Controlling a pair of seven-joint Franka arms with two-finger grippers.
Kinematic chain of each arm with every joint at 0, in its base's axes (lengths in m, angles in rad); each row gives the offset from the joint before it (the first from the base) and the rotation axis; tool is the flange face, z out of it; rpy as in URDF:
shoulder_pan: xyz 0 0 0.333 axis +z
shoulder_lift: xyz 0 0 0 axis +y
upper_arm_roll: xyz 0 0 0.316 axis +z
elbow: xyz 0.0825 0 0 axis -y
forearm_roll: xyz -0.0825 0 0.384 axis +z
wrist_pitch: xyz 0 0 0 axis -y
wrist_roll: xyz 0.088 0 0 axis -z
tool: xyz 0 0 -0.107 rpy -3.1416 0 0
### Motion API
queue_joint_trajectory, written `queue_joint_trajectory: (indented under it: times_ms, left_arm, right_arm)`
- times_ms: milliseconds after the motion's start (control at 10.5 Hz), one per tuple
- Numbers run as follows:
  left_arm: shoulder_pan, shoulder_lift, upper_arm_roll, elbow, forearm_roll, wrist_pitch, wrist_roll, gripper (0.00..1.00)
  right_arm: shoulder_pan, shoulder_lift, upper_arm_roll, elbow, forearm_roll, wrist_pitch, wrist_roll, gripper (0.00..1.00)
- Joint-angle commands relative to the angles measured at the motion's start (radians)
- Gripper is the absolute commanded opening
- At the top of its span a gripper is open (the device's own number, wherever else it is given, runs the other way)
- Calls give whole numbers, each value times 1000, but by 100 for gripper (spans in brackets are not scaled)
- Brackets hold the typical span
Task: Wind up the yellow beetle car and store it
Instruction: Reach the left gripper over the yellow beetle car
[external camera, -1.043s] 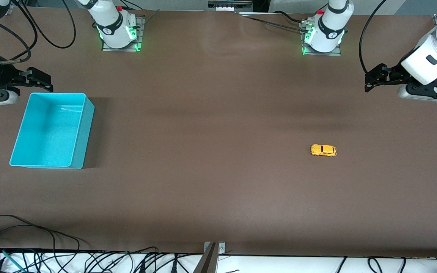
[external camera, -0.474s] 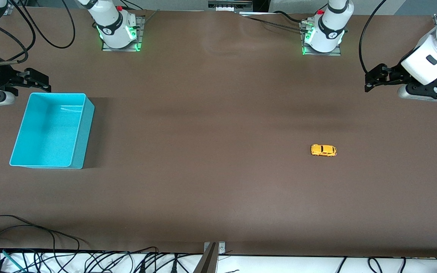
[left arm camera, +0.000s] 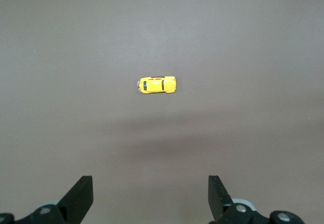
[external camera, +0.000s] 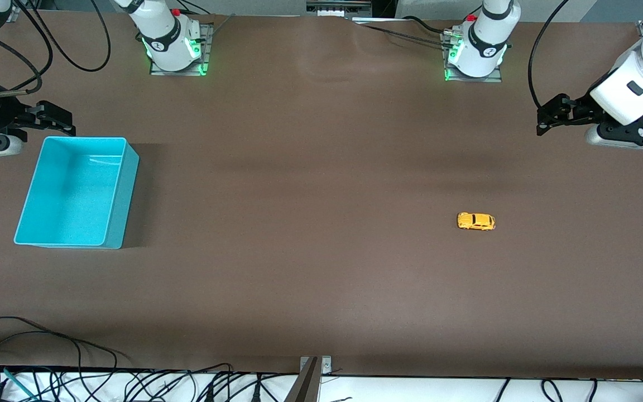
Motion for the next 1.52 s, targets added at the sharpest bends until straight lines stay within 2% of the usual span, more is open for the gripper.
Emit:
queue_joint_trajectory:
  times_ms: [0,190,379,569,664,853,948,1138,1422]
  left_arm:
    - [3,-11,0,-15,7,9,1,100]
    - [3,-13,-2,-16,7,-20,6,100]
    - [5,-5,0,-23,-66,-33,42,100]
    - [26,23,1,-30,-62,-33,204,100]
    - [40,67,0,-30,-62,-18,283,100]
    - [29,104,-6,-38,-61,28,378,100]
    - [31,119,-8,-65,-61,80,456,100]
    - [37,125,-8,-180,-53,233,613,100]
    - [26,130,-17,-332,15,411,801,100]
  right_arm:
    - [-3,-9,0,-9,12,3,-3,100]
    - [-3,-9,-1,-10,14,2,-4,100]
    - [-5,-10,-3,-9,14,-1,-12,100]
    - [-8,-10,-21,-9,15,-3,-18,100]
    - [-6,-10,-23,-9,15,0,-18,100]
    - [-6,-9,-23,-10,15,3,-18,100]
    - [-6,-6,-23,-9,15,3,-18,100]
    - [-6,-4,-23,-9,15,9,-18,100]
    - [-6,-2,-23,-10,15,14,-18,100]
